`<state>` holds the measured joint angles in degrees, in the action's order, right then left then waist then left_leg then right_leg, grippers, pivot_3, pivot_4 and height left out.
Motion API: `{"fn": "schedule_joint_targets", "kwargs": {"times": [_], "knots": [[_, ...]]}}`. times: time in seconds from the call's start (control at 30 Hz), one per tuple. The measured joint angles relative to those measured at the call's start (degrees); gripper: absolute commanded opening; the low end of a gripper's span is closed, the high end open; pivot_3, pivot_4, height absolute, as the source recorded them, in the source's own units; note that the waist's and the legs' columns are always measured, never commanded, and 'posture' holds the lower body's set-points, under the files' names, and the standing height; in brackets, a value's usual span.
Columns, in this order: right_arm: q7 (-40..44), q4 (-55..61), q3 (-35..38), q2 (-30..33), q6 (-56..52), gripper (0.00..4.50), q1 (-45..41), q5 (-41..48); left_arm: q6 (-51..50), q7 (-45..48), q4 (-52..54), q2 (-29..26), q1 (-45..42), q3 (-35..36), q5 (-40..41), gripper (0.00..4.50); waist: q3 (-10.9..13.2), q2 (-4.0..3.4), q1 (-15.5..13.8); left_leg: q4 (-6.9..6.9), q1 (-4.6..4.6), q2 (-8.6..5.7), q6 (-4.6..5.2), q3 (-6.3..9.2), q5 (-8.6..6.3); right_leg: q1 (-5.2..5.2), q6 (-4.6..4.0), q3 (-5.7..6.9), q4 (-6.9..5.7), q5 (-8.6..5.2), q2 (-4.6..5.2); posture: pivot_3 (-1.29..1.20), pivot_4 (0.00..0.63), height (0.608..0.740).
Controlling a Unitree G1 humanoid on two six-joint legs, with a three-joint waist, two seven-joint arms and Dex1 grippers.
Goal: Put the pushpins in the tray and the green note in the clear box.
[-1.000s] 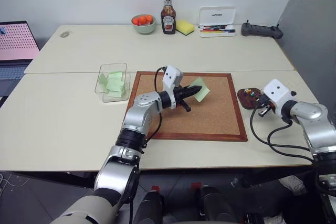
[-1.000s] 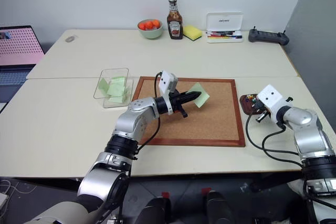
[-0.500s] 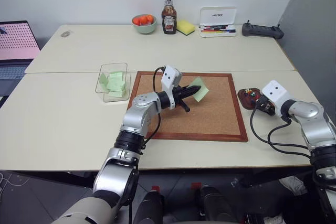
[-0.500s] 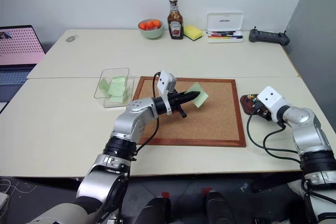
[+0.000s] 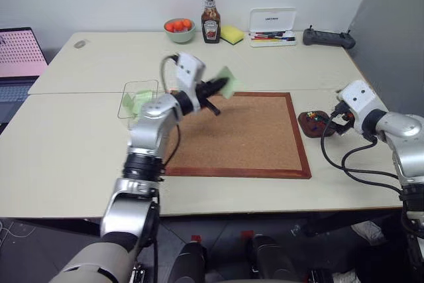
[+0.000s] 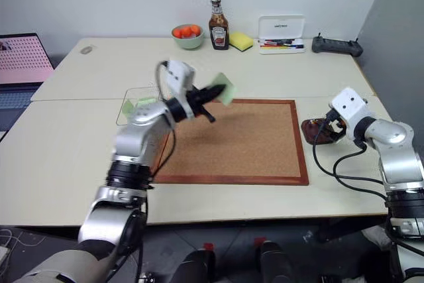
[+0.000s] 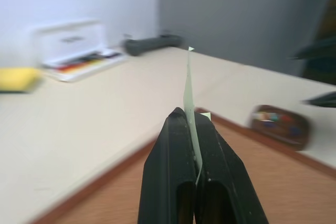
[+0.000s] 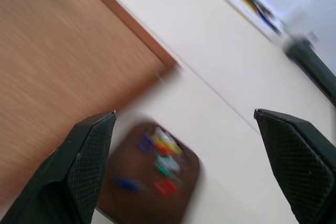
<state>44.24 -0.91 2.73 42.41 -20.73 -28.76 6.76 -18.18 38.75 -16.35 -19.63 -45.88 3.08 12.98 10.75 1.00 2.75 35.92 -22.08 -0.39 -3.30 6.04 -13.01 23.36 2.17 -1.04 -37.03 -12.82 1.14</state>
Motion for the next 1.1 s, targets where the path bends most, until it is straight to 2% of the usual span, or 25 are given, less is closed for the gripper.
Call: {"fn": "schedule_joint_targets", "kwargs": {"times": [0.17,0.4,0.57,0.93,1.03,1.1], "knots": [[4.85,7.52,-3.34,-5.63,-5.57,4.47,-2.23,8.07,-4.45,-5.8,3.46,-5.81,3.82,1.57,-2.73,0.0,0.03,0.05,-0.03,0.05,0.02,-0.01,0.0,0.04,0.0,-0.05,0.01,0.04,-0.01,0.01,0.02,0.0,0.15,0.74],[5.1,8.56,-10.93,-12.66,-8.73,4.47,-8.17,8.8,-6.35,-11.73,4.75,-11.67,6.79,2.83,-6.94,0.0,0.03,0.05,-0.35,0.01,-0.01,-0.02,0.0,0.08,0.0,-0.01,0.0,0.07,0.01,0.0,0.04,0.0,0.15,0.74],[3.57,7.88,-14.03,-16.26,-8.98,4.47,-9.1,7.8,-4.85,-17.09,1.97,-12.34,7.23,3.11,-10.13,0.0,0.03,0.05,-1.16,0.02,-0.07,-0.05,-0.01,0.09,0.0,0.01,-0.01,0.08,0.05,0.01,0.08,0.0,0.15,0.74],[2.51,8.69,-15.09,-16.92,-10.77,4.47,-8.93,7.88,-0.8,-23.96,-5.62,-13.66,8.16,2.25,-16.6,0.0,0.03,0.05,-1.01,0.02,-0.15,-0.03,-0.01,0.08,0.0,0.13,-0.01,0.1,-0.01,0.01,0.07,0.0,0.15,0.74],[2.57,8.69,-15.08,-17.65,-11.12,4.5,-8.94,8.15,-0.29,-25.6,-6.83,-13.74,8.17,1.67,-18.0,0.45,0.03,0.05,-1.01,0.01,-0.17,-0.02,-0.01,0.08,0.0,0.14,-0.01,0.1,-0.01,0.01,0.07,0.0,0.15,0.74],[2.92,8.74,-15.07,-18.37,-11.21,4.5,-8.94,8.97,-0.04,-26.33,-6.93,-13.73,8.16,1.69,-18.27,0.91,0.03,0.05,-0.99,0.02,-0.17,-0.02,-0.01,0.08,0.0,0.14,-0.01,0.09,-0.01,0.01,0.07,0.0,0.15,0.74]]}}
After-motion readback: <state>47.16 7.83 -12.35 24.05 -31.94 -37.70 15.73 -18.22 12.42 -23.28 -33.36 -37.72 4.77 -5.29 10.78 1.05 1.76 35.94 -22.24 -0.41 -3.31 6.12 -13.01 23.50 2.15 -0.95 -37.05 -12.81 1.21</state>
